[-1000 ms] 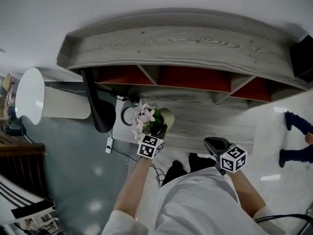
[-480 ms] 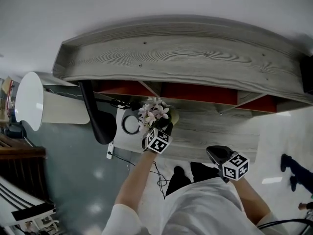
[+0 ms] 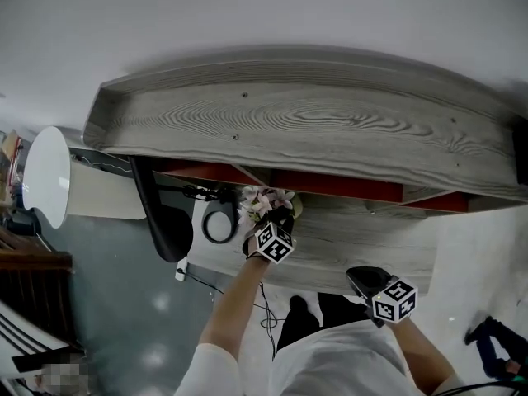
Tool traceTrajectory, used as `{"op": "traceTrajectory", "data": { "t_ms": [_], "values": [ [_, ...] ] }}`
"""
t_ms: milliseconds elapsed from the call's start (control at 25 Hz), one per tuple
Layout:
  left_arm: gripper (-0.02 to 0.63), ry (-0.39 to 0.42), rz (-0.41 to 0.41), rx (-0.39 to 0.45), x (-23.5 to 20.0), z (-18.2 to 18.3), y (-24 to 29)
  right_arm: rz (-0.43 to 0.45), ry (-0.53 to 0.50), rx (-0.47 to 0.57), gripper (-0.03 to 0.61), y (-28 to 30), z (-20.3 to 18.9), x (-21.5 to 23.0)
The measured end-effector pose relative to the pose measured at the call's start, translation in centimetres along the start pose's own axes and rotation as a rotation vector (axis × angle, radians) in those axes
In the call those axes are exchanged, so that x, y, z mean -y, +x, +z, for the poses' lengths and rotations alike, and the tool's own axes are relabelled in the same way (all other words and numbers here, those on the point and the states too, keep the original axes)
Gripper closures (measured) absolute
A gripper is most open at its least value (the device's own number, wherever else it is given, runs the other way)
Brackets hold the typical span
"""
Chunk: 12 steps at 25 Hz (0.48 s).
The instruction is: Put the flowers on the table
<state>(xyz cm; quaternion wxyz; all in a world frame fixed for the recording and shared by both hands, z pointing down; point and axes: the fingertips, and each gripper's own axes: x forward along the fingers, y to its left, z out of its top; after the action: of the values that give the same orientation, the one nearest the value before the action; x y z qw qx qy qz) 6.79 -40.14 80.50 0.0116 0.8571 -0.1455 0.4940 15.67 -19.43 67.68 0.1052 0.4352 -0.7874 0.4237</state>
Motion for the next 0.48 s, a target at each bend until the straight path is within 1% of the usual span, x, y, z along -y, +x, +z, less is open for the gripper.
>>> {"op": "traceTrajectory", "data": {
  "t_ms": [160,480],
  "values": [
    [0.558,0.011,0.004,-0.006,0.1,0.0,1.0,-0.004,0.01,-0.009,0.558,0.0,-0.4,0.4],
    [0.557,0.098,0.015,-0.015,0.3,0.4,2.2,-0.007,0.034,-0.017,0.558,0.3,-0.9,1.3]
  ]
}}
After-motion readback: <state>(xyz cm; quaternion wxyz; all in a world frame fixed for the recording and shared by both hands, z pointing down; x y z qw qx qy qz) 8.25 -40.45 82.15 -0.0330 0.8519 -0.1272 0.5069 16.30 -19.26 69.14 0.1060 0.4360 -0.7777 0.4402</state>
